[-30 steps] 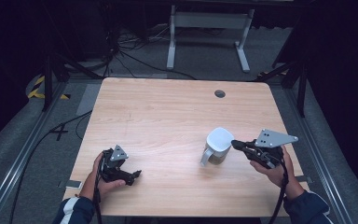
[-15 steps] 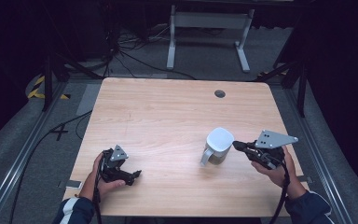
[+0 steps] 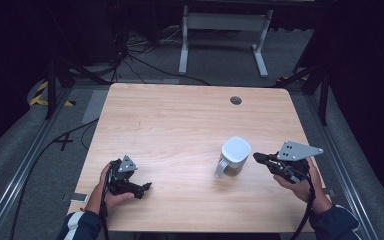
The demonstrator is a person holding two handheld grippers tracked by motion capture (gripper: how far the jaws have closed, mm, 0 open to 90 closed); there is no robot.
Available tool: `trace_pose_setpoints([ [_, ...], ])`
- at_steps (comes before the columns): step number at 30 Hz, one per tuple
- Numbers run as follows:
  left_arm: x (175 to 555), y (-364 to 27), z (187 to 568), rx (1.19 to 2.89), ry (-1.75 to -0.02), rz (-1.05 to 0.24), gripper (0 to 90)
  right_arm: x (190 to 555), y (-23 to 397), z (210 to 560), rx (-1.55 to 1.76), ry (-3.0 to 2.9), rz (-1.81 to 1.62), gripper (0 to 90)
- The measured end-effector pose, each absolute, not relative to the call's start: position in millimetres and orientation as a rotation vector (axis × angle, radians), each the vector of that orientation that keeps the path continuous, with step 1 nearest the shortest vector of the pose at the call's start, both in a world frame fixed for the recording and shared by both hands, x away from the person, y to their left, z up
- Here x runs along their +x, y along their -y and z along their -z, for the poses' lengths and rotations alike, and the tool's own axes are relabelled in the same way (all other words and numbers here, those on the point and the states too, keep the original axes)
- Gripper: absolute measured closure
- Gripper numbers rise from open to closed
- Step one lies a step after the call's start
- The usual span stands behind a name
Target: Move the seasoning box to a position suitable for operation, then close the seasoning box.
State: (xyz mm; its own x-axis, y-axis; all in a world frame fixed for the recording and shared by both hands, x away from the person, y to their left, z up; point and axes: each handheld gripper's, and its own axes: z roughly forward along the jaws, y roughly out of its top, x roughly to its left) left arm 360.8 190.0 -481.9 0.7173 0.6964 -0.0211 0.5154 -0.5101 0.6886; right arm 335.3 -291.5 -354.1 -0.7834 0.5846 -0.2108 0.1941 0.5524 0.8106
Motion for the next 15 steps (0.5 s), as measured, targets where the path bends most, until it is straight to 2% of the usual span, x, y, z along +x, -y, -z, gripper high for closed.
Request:
trace_pose_setpoints([
  [15,360.4,-189.9,481.8,2.228,-0.916,-0.34,0.5,324.8,315.3,364.7,0.658,-2.344,-1.041,86.4],
])
